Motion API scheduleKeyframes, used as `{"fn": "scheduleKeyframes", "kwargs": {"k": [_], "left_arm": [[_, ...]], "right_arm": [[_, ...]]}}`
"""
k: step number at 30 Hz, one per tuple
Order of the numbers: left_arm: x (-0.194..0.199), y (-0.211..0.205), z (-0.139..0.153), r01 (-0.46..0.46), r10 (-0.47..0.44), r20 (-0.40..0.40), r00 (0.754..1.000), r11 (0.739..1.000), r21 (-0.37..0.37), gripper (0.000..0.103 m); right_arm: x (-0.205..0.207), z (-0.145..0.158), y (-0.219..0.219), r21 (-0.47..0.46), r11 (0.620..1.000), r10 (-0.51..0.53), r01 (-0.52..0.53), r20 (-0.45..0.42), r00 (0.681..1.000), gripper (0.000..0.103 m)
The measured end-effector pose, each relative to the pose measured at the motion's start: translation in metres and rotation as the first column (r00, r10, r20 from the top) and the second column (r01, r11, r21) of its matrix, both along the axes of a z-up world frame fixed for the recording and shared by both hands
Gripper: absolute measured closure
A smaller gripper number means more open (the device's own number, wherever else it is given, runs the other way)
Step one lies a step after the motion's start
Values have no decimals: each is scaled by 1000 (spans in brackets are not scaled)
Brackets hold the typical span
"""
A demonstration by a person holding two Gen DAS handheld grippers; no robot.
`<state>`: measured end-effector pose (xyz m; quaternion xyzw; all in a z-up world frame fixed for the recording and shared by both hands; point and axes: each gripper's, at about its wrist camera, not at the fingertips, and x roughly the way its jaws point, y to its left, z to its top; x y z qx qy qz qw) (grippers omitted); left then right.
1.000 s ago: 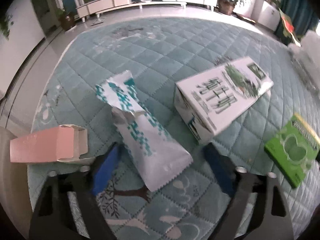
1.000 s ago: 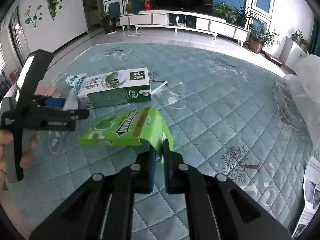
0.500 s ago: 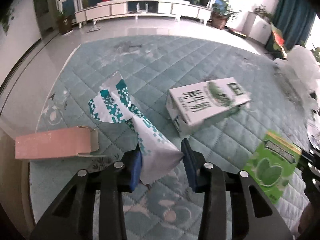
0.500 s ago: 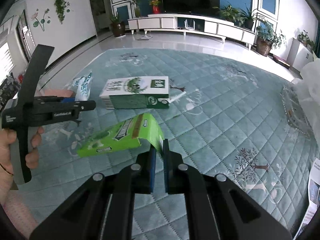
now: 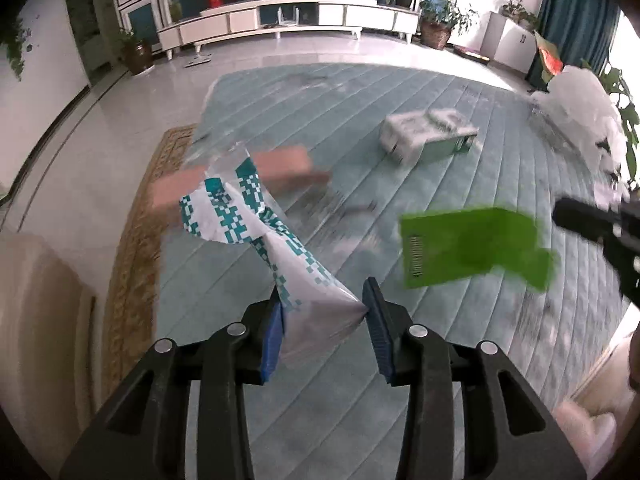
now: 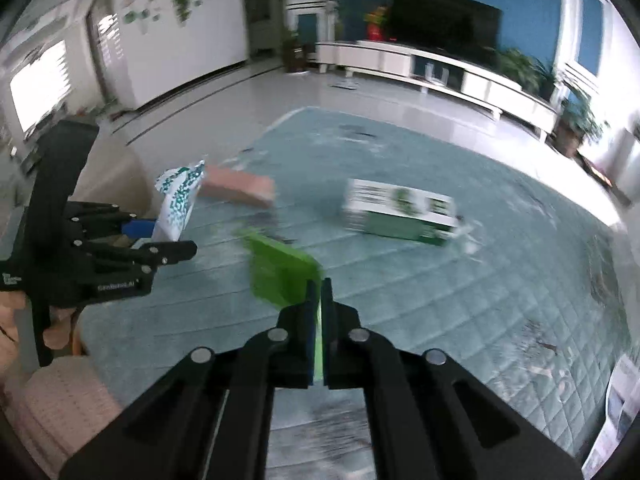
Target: Collect trash
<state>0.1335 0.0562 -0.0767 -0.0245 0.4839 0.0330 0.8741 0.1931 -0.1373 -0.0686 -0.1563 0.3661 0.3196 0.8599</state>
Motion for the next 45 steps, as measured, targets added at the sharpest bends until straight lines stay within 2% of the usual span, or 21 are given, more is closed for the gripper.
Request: {"fn": "scheduleKeyframes", "kwargs": {"k": [3,5,8,10,13,16,18,19,23,30,32,36,40,43,45], "left_arm": [[-41,23,-1,-30,30,-5,1000,1000,3,62],[-65,40,-3,-58,58,-13,998,998,-13,62],[-93,59,-6,-90,89,-22,996,996,-27,62],[-113,68,-2,-98,98,-1,995,995,-20,62],[-134,77,-1,-101,102,3,995,995,-21,61],[-145,84,-3,-110,110,-4,994,994,-19,61],[-150,84,-3,-105,105,-5,994,994,-19,61],[-151,83,-3,-102,102,0,995,995,-10,61],[-148,74,-4,-80,80,8,997,997,2,61],[-113,42,-16,-21,21,-1,1000,1000,-3,61],[-99,31,-21,-2,2,-9,1000,1000,3,61],[-72,8,-26,30,-30,-19,999,1000,6,60],[-53,-8,-28,61,-61,-23,998,998,7,60],[-43,-17,-30,76,-75,-27,997,997,24,60],[-37,-20,-33,78,-77,-34,996,997,26,60]], "right_arm": [[-29,4,31,-13,998,66,-66,-13,998,102],[-48,4,48,-70,995,78,-76,35,996,102],[-59,0,55,-32,996,86,-88,-51,995,102],[-67,-4,59,-37,995,91,-94,-73,993,102],[-75,-7,62,-49,996,66,-70,-68,995,102],[-69,-14,51,-25,1000,10,-13,-112,994,101],[-59,-22,38,-45,998,-56,51,-99,993,87],[-52,-26,30,-58,995,-89,83,-103,991,76],[-28,-43,0,-70,985,-164,155,-161,973,75],[-4,-65,-14,-103,977,-204,188,-164,965,73],[1,-69,-14,-105,978,-197,182,-165,966,65],[4,-73,-16,-114,984,-153,136,-152,977,61],[6,-82,-20,-147,984,-120,99,-144,982,51],[14,-91,-25,-123,988,-117,95,-192,974,45],[21,-95,-29,-72,994,-102,86,-254,962,42]]}}
